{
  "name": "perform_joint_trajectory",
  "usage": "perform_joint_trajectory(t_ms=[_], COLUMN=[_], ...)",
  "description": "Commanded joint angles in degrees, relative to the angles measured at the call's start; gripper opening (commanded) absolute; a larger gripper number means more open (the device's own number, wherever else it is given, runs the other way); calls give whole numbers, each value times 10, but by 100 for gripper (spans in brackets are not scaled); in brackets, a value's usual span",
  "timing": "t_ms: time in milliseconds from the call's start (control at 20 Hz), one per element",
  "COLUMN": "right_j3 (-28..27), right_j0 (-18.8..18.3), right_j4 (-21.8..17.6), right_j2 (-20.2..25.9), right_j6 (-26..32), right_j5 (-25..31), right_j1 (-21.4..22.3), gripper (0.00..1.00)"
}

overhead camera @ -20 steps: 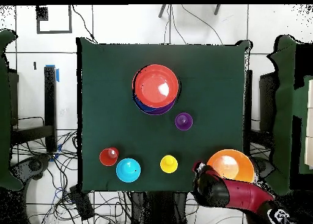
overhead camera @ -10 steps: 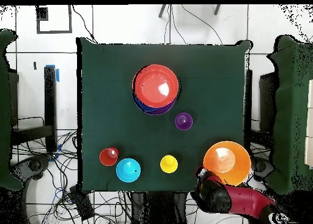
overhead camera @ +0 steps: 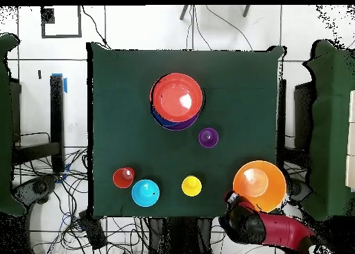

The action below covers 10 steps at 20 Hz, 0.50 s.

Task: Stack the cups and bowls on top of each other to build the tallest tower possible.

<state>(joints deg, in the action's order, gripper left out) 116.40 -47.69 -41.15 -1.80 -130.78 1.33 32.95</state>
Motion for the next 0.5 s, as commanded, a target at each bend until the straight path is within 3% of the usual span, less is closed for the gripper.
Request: perform_joint_trajectory(t_ms=[50, 250, 500], right_j3=[-61, -70, -62], right_j0=[12, 31, 38], right_j4=[-35, -44, -39], right_j2=[48, 32, 31], right_j6=[38, 23, 18], right_j5=[34, 3, 5], right_j1=[0, -2, 9], gripper=[0, 0, 0])
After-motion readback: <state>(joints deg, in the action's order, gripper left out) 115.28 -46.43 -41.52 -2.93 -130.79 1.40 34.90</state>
